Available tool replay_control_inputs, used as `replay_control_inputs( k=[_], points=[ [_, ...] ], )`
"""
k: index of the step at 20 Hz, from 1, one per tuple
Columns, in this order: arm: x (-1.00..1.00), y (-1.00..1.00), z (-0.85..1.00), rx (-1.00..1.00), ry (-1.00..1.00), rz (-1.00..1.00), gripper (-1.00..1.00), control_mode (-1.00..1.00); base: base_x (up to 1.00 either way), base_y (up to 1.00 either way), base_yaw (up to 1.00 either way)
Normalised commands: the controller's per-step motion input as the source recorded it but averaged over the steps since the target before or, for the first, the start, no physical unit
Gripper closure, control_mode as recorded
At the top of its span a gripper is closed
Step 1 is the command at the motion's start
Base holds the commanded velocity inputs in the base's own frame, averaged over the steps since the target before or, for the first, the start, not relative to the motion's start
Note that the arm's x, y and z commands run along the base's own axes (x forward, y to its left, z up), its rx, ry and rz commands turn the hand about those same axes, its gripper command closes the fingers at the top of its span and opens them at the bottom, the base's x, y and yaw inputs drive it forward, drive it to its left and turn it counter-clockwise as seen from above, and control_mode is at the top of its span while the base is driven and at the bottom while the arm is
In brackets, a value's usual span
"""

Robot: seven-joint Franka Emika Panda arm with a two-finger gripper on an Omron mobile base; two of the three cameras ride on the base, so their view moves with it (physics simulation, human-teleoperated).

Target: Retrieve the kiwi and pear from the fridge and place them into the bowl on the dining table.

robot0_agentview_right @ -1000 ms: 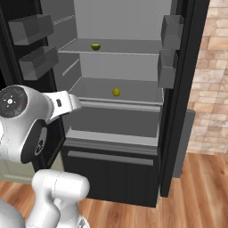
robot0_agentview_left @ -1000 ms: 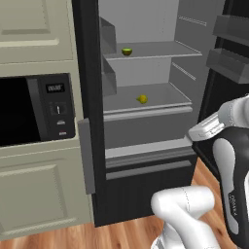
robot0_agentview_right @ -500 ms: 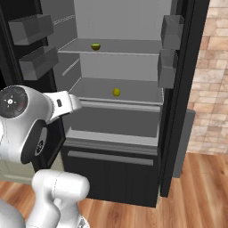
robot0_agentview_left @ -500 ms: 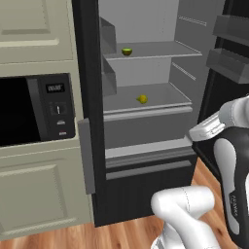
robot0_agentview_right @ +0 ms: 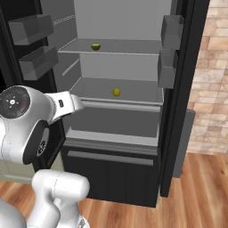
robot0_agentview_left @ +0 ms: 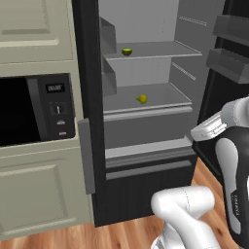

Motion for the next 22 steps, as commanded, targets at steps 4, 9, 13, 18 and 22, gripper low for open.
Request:
replay_control_inputs(
  k=[4, 9, 13, 18, 22],
  points=[
    [0.00, -0.08, 0.00, 0.00, 0.00, 0.00, -1.00, -1.00, 0.00, 0.00, 0.00],
    [0.00, -0.04, 0.00, 0.00, 0.00, 0.00, -1.00, 1.00, 0.02, -0.20, 0.00],
    [0.00, 0.00, 0.00, 0.00, 0.00, 0.00, -1.00, 1.00, 0.30, -0.12, 0.00],
    [0.00, 0.00, 0.00, 0.00, 0.00, 0.00, -1.00, 1.00, 0.68, 0.00, 0.00],
    [0.00, 0.00, 0.00, 0.00, 0.00, 0.00, -1.00, 1.00, 0.99, 0.00, 0.00]
  ],
)
